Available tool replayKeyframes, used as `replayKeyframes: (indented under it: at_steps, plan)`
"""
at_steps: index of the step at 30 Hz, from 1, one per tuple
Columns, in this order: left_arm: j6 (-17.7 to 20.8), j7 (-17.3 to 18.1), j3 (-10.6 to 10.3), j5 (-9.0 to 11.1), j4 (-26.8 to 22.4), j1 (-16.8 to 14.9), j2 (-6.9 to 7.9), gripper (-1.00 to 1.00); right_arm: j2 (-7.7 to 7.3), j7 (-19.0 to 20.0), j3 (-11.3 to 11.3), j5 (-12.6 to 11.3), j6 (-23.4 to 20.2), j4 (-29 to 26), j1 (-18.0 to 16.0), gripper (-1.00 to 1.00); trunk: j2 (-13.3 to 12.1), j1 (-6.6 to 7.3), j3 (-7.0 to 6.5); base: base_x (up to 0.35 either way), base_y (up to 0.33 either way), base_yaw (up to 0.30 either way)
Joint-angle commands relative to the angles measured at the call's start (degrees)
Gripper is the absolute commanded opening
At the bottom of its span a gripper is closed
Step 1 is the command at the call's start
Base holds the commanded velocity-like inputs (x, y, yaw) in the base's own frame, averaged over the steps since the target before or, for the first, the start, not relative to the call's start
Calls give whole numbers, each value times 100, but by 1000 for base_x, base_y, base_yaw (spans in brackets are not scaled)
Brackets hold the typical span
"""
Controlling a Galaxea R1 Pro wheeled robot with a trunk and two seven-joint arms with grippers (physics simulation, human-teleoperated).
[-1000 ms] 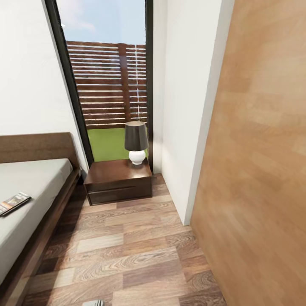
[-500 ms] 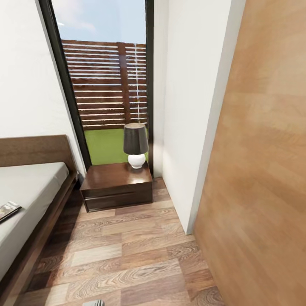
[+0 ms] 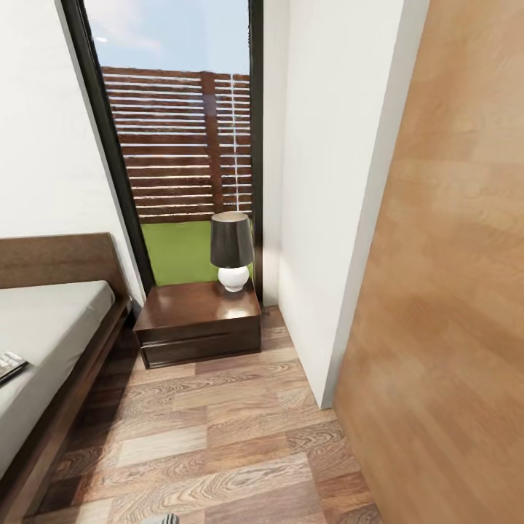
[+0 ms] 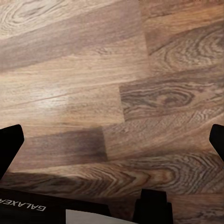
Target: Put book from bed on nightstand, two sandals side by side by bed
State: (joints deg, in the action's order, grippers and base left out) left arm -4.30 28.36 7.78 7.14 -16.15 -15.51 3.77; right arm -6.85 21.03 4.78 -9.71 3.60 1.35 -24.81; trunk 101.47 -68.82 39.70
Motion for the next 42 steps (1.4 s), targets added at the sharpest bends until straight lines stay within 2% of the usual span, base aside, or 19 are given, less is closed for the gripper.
replayKeyframes:
  at_steps: [1,20,42]
  plan:
    - [-2,29,6,37,8,-4,1,100,-1,24,49,-60,27,14,-6,100,2,1,5,10,0,0]
    - [-1,29,11,38,9,-4,1,100,-1,24,49,-59,27,14,-6,100,2,1,7,2,0,15]
    - [-1,29,8,33,10,-4,1,100,-1,24,49,-59,27,14,-6,100,2,1,21,0,0,258]
